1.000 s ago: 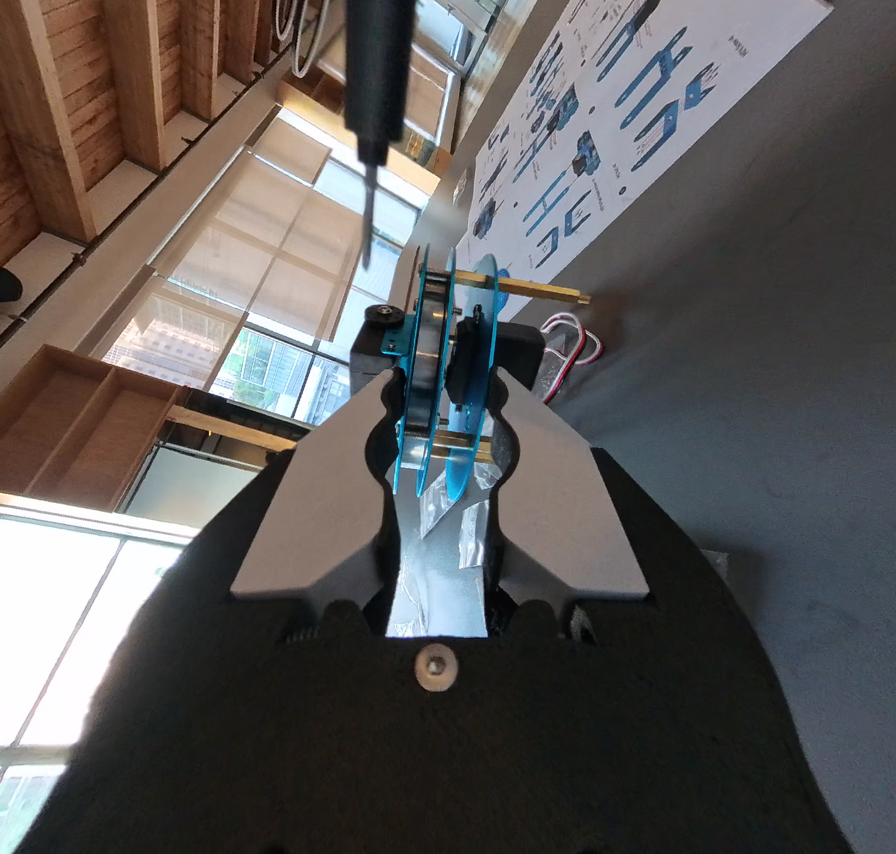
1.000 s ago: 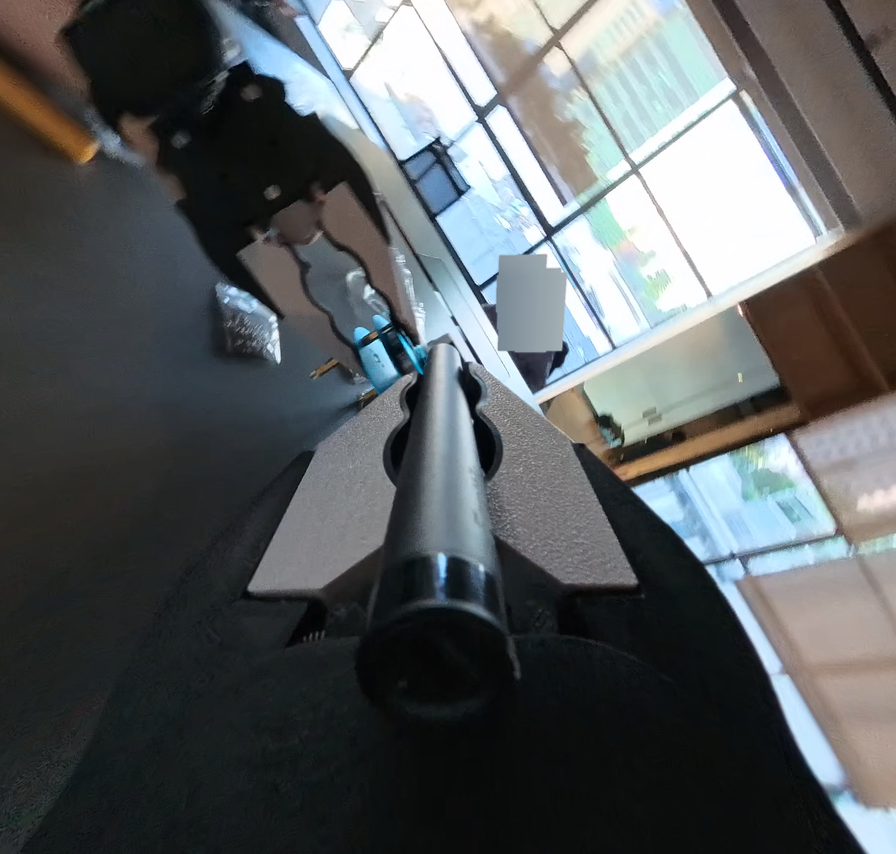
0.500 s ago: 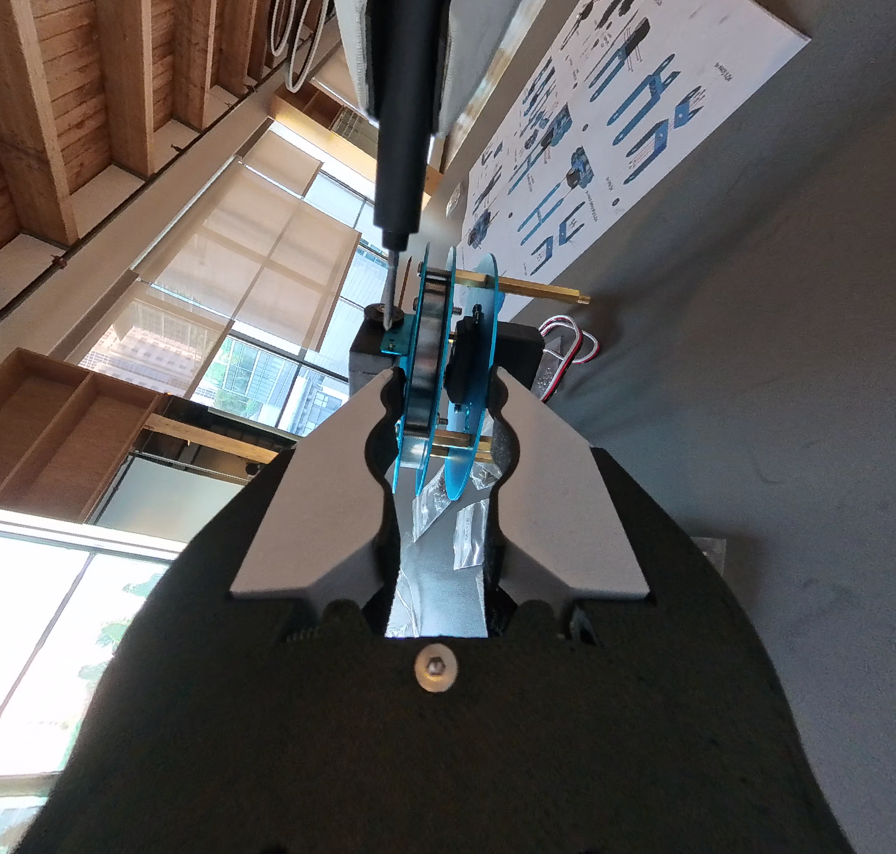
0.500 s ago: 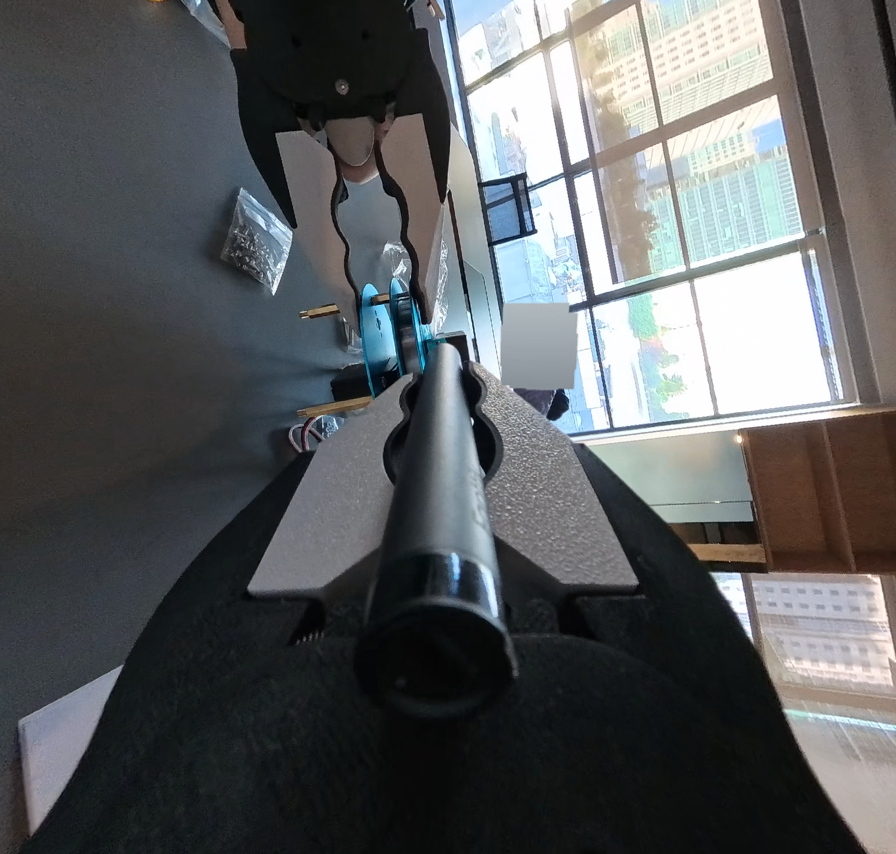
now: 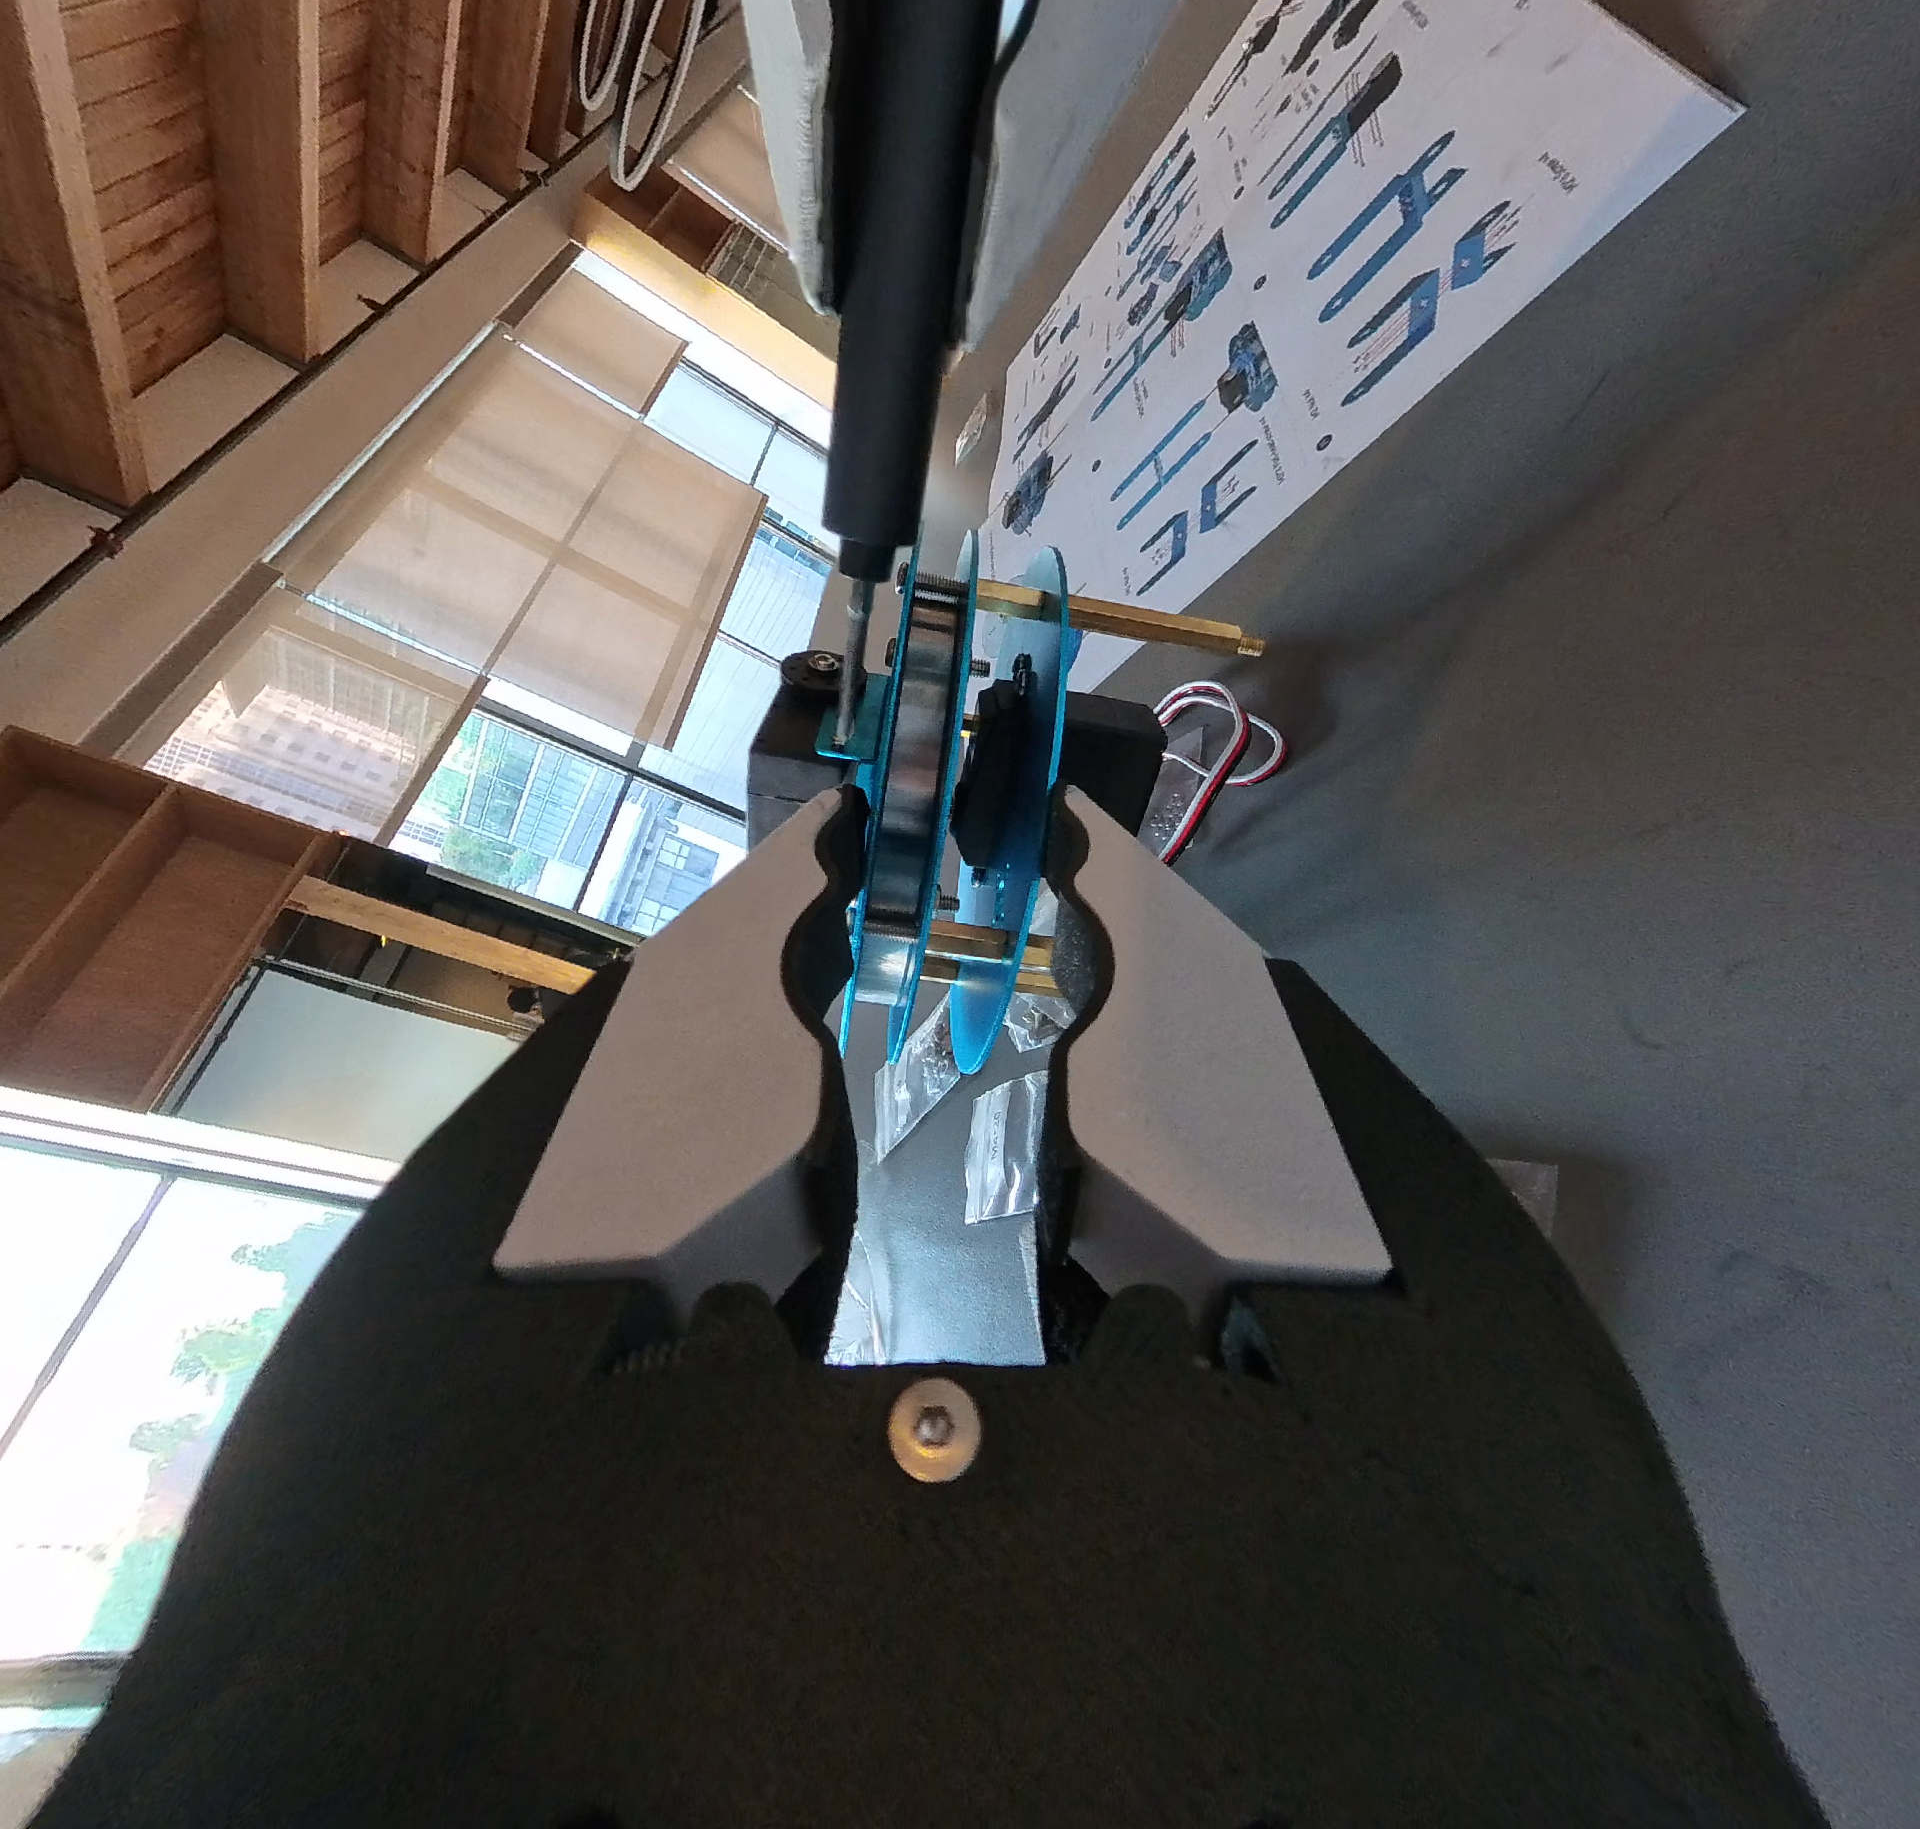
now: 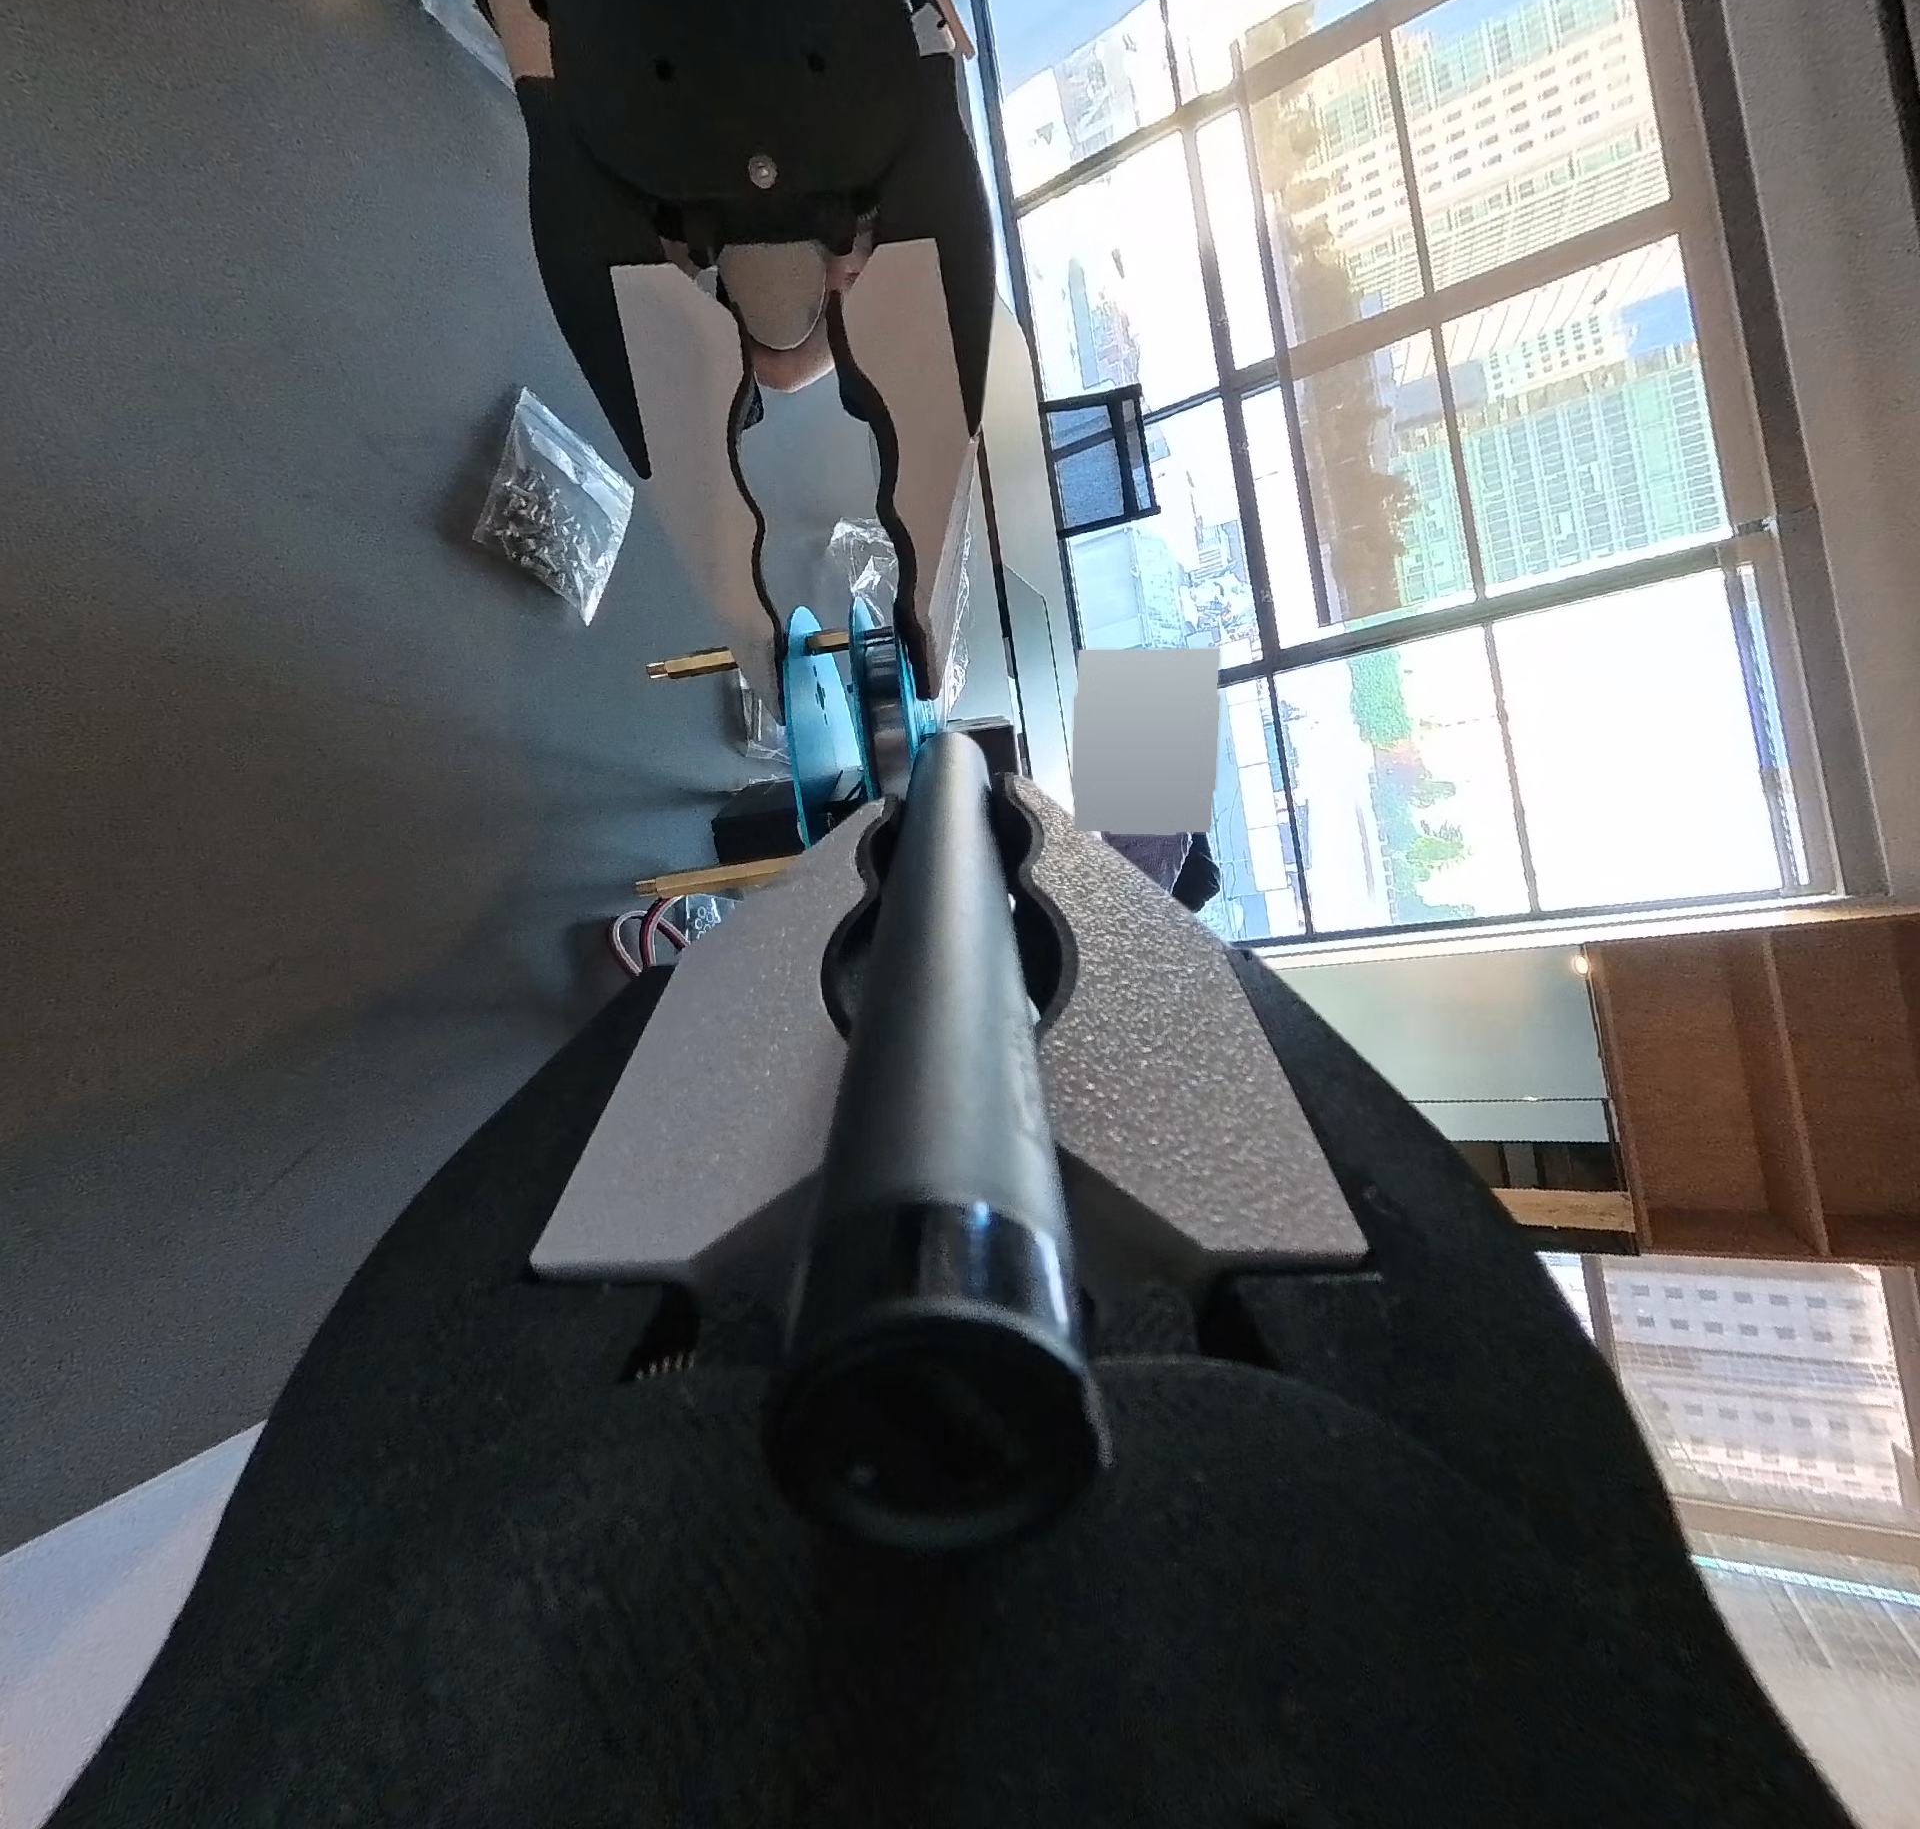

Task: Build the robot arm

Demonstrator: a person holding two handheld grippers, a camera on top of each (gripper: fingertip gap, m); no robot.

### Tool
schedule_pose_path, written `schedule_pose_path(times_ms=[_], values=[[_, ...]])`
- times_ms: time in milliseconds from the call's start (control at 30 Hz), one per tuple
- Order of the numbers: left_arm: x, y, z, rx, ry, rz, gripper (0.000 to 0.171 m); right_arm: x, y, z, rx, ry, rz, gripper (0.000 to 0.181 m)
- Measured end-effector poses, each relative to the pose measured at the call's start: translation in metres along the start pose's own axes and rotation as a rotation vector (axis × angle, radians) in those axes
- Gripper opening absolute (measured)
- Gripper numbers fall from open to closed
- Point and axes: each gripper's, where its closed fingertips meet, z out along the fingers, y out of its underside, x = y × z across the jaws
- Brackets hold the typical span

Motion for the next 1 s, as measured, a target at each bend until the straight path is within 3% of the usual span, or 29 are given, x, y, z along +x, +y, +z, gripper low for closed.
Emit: schedule_pose_path(times_ms=[1000], values=[[0.0011, -0.0009, 0.0006, 0.003, 0.004, -0.006, 0.033, 0.0022, 0.0016, -0.0006, 0.004, 0.007, 0.023, 0.016]])
